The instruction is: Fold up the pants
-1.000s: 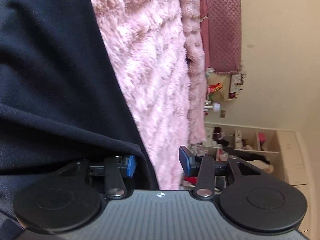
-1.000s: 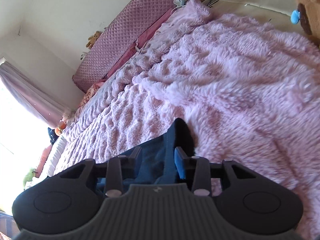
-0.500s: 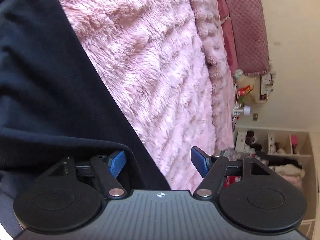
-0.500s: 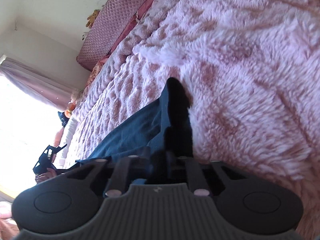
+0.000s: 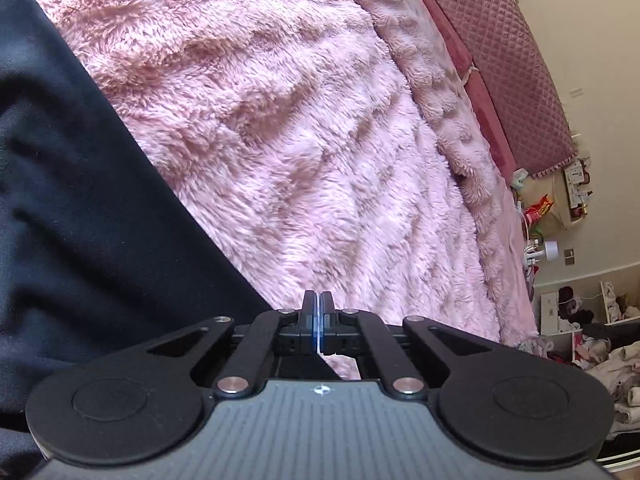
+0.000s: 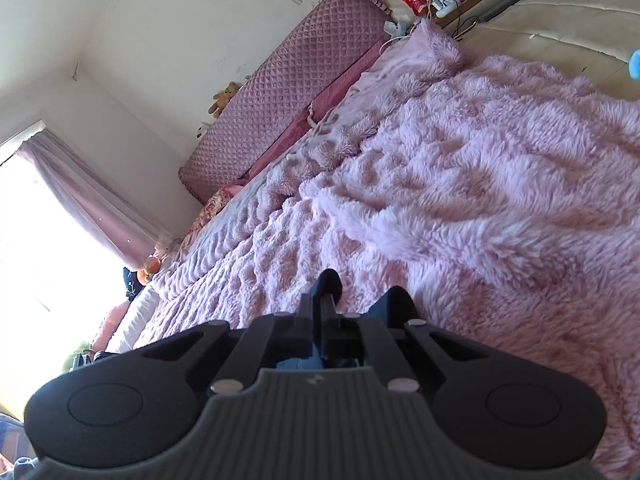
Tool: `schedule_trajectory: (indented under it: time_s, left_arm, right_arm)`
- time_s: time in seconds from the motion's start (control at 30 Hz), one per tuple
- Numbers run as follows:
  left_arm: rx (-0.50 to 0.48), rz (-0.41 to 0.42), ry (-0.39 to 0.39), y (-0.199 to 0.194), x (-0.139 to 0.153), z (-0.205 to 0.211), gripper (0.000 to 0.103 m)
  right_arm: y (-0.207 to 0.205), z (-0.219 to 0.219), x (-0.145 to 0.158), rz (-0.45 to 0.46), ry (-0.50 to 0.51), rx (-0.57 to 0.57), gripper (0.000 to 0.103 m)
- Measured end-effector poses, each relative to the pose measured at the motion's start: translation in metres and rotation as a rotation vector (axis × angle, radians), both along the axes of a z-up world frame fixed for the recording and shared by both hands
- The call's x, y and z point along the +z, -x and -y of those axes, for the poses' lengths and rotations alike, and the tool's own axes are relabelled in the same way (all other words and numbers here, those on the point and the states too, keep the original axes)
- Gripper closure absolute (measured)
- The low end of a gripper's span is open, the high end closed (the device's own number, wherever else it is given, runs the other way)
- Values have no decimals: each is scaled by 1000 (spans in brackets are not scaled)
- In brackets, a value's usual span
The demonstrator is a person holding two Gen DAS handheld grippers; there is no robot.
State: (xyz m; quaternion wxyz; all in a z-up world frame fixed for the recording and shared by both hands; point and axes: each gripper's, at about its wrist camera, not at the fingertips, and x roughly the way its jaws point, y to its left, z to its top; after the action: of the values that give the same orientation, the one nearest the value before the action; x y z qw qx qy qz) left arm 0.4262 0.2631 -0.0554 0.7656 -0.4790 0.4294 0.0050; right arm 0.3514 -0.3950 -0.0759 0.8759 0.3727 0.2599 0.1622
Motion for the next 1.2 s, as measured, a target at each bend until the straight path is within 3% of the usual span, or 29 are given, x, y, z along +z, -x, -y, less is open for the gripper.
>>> schedule_trajectory:
  time_s: [0.1, 0.17, 0.23, 0.37, 0.43, 0.47, 0.6, 0.77, 0.83, 0.9, 0.97, 1.17, 1.2]
  left_arm:
    - [-28, 100, 56, 1, 5, 1, 98]
    - [-83, 164, 8, 7, 17, 6, 83]
    - [-158, 196, -51, 16, 27, 14, 62]
    - [-356, 268, -261, 62, 51, 48, 57]
    - [-408, 285, -351, 93, 56, 67, 56]
    - [-434, 295, -381, 111, 56, 77, 56]
    - [-492, 326, -366, 170, 44, 108, 55]
    - [-547, 359, -337, 214, 4, 143, 54]
    - [-574, 355, -374, 222, -13, 156, 55]
    - [-630, 336, -432, 223, -25, 169, 55]
    - [-631, 355, -470, 227, -29, 173, 55]
    - [-632, 361, -419, 234, -39, 161, 53]
    - [-633, 363, -407, 234, -40, 159, 53]
  right_arm:
    - [-10, -1, -12, 45, 12, -8, 103]
    - [-16, -5, -19, 20, 70, -17, 103]
    - [-20, -7, -26, -48, 113, -9, 103]
    - [-13, -3, -27, -207, 263, -130, 95]
    - [-8, 2, -22, -226, 276, -136, 93]
    - [-2, 4, -17, -217, 282, -146, 85]
    - [9, -6, 14, -111, 337, -138, 83]
    - [-13, -73, 47, 21, 468, 166, 83]
    - [-23, -110, 50, 89, 590, 296, 81]
    - [-27, -150, 46, 201, 742, 409, 66]
    - [-28, -181, 40, 299, 851, 476, 65]
    - [-63, -234, 20, 237, 861, 730, 65]
    - [-68, -238, 18, 234, 836, 764, 60]
